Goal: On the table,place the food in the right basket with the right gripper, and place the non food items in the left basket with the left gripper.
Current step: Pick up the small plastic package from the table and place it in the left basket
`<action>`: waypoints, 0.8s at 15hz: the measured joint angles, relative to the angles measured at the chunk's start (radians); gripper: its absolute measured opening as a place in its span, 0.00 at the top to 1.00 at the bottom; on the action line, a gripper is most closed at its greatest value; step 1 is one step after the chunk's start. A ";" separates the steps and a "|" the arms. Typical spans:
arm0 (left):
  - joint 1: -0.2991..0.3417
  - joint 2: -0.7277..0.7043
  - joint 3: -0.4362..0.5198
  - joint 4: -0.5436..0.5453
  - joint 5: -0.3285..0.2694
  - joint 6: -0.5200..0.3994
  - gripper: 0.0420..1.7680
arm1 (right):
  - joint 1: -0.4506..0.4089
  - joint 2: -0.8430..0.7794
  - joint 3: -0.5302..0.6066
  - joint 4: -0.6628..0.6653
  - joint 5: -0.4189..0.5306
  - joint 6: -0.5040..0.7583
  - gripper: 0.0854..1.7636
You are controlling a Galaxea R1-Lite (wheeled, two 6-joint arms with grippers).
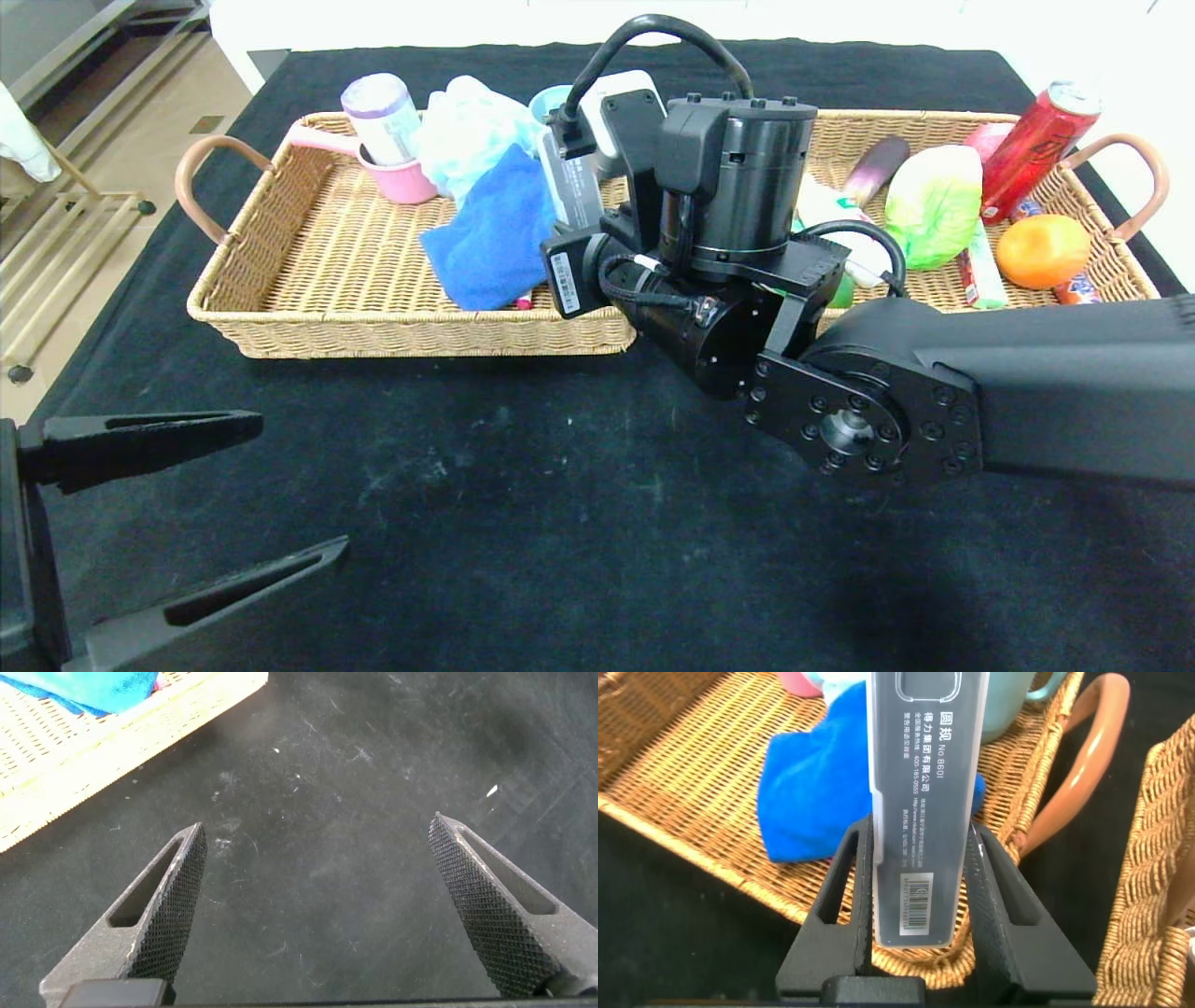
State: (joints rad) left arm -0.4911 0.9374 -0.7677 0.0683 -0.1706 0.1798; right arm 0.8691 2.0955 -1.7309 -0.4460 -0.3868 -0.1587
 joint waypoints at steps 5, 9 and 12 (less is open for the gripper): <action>0.000 0.000 0.000 0.000 0.000 0.000 0.03 | -0.007 0.003 -0.001 -0.004 -0.001 -0.016 0.37; 0.000 0.000 0.001 0.000 0.000 0.000 0.03 | 0.000 -0.003 0.002 -0.003 -0.002 -0.016 0.23; 0.000 0.000 -0.001 -0.004 0.002 -0.001 0.03 | 0.006 -0.026 0.019 0.007 -0.002 -0.016 0.17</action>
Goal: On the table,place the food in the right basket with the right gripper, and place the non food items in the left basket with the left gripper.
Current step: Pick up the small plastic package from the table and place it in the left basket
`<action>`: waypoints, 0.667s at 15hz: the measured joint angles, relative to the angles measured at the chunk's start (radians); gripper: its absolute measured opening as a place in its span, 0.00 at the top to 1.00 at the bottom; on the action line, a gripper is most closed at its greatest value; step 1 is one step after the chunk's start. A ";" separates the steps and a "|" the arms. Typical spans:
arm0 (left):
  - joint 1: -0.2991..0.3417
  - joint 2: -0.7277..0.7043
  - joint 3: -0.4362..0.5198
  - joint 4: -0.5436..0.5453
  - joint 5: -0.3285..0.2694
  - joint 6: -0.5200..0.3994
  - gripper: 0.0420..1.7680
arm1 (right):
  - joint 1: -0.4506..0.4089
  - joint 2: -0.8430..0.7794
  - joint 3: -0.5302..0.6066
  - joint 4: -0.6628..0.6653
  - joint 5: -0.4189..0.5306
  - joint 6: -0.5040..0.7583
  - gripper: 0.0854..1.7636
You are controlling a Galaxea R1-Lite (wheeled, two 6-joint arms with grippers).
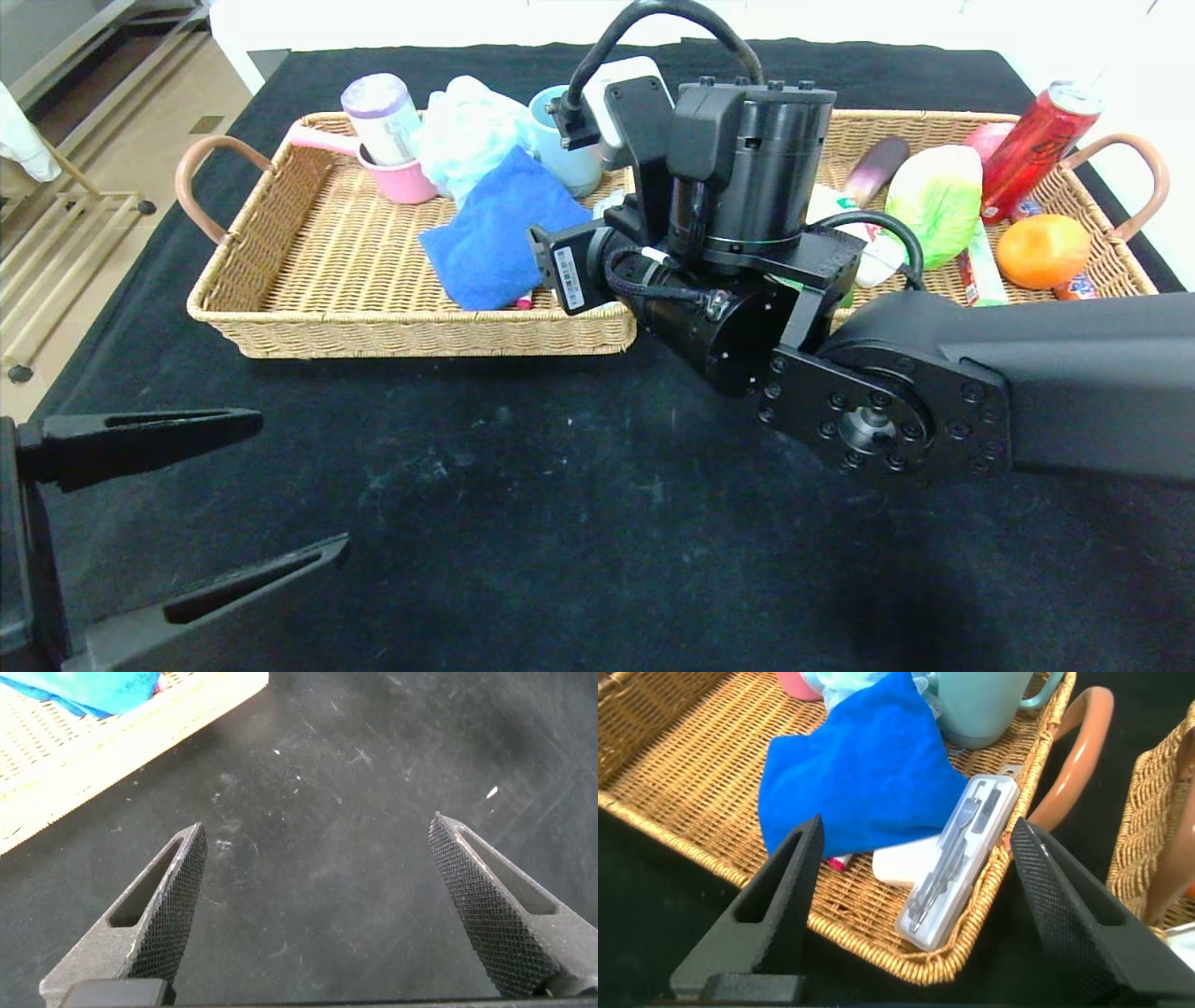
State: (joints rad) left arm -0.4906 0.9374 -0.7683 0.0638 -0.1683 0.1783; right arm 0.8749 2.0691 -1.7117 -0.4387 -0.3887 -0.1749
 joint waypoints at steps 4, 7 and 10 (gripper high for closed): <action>0.004 0.000 -0.003 -0.002 0.005 -0.002 0.03 | 0.002 -0.092 0.140 0.016 0.003 -0.004 0.12; 0.003 -0.002 0.000 -0.001 0.015 -0.002 0.03 | -0.004 -0.223 0.302 0.057 0.005 -0.002 0.09; 0.004 -0.006 -0.003 0.000 0.054 -0.005 0.03 | -0.011 -0.397 0.497 0.098 0.013 0.000 0.07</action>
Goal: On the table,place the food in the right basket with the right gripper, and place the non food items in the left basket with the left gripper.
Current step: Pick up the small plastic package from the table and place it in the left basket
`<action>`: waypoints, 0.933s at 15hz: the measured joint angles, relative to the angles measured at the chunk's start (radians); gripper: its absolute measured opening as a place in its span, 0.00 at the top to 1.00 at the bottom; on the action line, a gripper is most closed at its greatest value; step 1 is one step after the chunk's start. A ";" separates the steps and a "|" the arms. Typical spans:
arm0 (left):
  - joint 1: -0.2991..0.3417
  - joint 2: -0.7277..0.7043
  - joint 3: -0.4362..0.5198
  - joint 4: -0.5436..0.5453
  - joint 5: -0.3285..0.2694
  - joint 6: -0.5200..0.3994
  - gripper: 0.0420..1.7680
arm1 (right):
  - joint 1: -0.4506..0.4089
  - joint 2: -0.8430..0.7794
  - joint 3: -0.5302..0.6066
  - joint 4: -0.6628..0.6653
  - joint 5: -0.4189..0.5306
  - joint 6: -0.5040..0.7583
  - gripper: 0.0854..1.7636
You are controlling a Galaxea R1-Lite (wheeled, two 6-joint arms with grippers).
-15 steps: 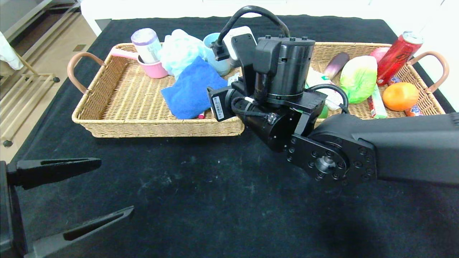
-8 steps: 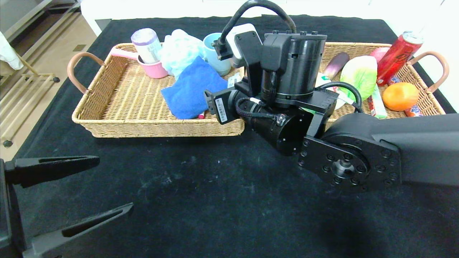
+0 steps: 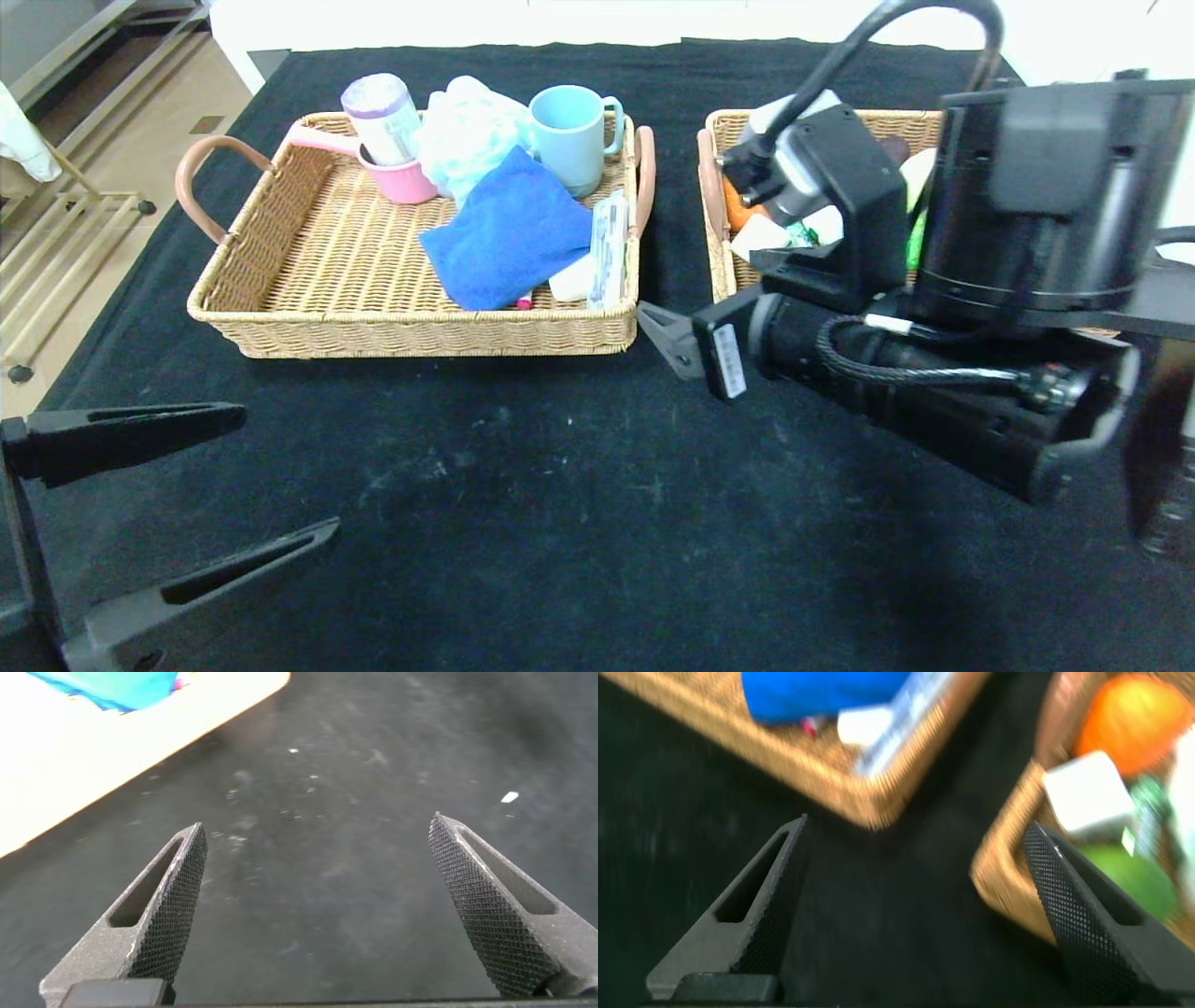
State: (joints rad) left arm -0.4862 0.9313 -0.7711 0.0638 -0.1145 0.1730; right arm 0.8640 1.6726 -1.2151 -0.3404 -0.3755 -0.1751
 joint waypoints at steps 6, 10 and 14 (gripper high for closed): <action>0.040 0.007 -0.017 -0.002 0.088 0.001 0.03 | -0.245 -0.369 0.294 0.146 0.235 0.020 0.05; 0.100 0.005 -0.017 -0.001 0.096 -0.002 0.03 | -0.488 -0.596 0.374 0.367 0.465 0.031 0.04; 0.181 -0.053 -0.001 0.012 0.092 0.004 0.03 | -0.557 -0.805 0.390 0.560 0.487 0.034 0.04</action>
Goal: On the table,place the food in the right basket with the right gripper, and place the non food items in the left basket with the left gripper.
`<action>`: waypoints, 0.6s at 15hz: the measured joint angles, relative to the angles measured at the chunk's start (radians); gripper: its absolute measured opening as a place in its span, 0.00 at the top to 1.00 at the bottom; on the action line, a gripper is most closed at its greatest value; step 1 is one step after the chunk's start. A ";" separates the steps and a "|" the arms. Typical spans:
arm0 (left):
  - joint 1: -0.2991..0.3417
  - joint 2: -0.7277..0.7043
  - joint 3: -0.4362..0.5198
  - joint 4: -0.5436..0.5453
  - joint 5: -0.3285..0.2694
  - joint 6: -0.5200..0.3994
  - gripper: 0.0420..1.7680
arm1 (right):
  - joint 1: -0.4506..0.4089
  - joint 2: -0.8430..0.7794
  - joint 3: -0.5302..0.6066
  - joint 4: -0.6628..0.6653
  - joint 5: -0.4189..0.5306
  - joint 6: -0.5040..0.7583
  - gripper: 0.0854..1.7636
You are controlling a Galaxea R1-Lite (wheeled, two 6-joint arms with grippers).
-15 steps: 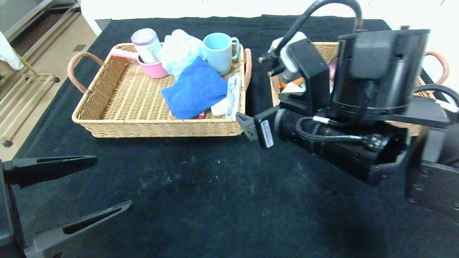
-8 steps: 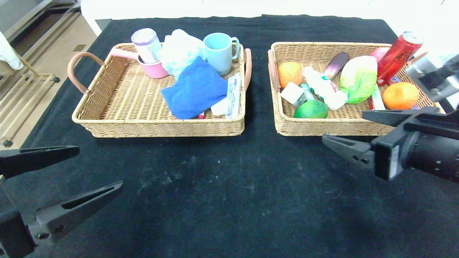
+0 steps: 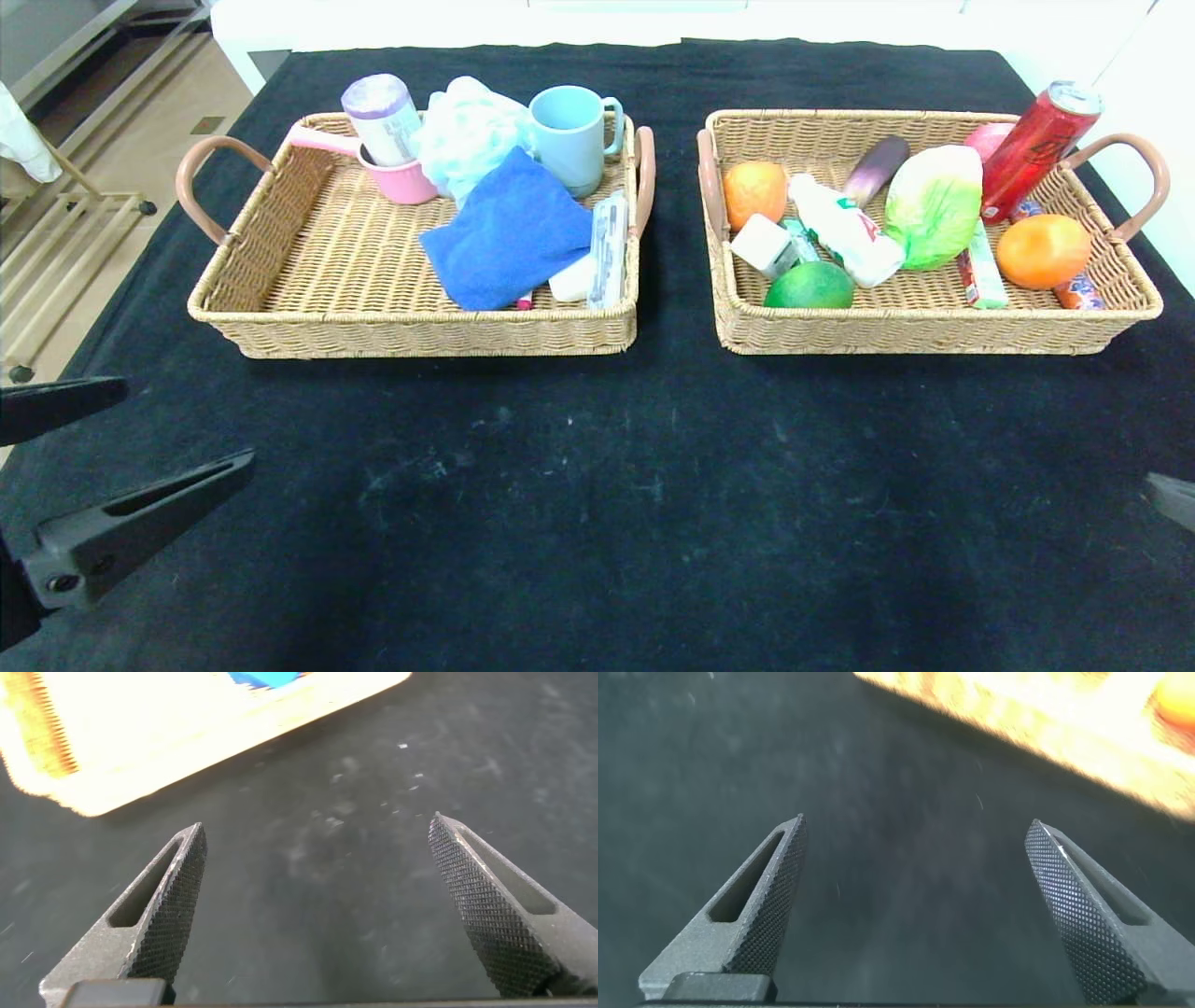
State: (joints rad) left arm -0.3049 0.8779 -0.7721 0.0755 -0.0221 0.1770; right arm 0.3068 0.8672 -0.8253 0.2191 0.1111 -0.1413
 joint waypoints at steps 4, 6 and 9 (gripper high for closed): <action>0.091 -0.148 0.061 0.041 -0.009 0.001 0.03 | -0.015 -0.171 -0.002 0.132 -0.061 0.000 0.04; 0.130 -0.231 0.074 0.094 -0.020 0.003 0.03 | -0.034 -0.255 -0.014 0.225 -0.051 -0.003 0.04; 0.212 -0.351 0.074 0.177 -0.087 0.005 0.03 | -0.118 -0.368 -0.049 0.337 0.024 -0.001 0.04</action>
State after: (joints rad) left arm -0.0928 0.5266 -0.6985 0.2523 -0.1096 0.1823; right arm 0.1885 0.4994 -0.8745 0.5566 0.1355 -0.1419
